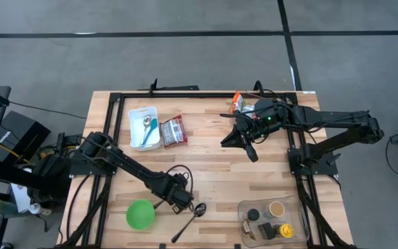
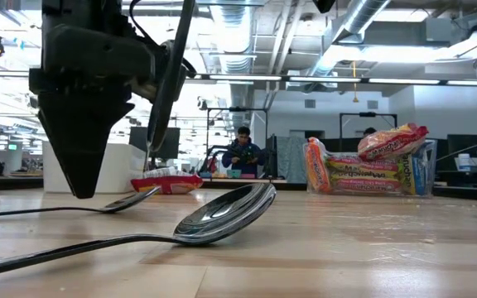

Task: Pick & Place Food Item
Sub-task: Put the top black spoon into the white bin

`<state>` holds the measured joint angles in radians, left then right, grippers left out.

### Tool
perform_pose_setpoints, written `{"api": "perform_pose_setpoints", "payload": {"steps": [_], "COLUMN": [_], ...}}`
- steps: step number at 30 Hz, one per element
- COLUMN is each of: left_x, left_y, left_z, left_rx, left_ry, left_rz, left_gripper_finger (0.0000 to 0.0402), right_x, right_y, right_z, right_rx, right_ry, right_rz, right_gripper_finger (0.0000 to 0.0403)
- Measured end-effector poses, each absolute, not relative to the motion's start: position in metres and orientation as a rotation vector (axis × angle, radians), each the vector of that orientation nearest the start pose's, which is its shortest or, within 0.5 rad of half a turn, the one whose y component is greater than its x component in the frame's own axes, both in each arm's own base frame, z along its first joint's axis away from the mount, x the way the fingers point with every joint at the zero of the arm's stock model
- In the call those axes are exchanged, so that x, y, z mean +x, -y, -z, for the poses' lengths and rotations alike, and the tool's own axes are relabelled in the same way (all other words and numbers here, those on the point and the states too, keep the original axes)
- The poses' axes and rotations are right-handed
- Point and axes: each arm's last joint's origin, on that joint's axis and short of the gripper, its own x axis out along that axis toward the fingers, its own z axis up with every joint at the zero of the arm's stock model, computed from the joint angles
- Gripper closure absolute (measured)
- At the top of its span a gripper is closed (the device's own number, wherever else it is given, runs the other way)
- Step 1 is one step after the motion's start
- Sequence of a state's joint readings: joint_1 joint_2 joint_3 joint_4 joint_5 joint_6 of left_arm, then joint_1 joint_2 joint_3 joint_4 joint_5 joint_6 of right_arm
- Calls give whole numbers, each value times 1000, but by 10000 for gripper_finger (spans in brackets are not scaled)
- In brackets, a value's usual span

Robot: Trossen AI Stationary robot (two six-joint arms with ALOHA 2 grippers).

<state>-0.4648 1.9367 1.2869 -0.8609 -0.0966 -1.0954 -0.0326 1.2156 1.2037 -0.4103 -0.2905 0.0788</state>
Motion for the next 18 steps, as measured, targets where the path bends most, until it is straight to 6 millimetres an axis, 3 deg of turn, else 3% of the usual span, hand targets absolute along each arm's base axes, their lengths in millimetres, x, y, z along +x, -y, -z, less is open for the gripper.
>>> {"api": "perform_pose_setpoints", "payload": {"steps": [10, 18], "left_x": [305, 303], "left_y": [153, 151], "left_z": [-133, -140], "left_rx": [-558, -544], "left_ry": [-1451, -1400], "left_rz": [-469, -488], "left_gripper_finger": [302, 306], "right_x": [261, 261], "right_y": [0, 0], "right_z": [-369, -369], "right_rx": [146, 146], "right_ry": [-428, -427], "right_rz": [-238, -238], "right_gripper_finger": [363, 363]}}
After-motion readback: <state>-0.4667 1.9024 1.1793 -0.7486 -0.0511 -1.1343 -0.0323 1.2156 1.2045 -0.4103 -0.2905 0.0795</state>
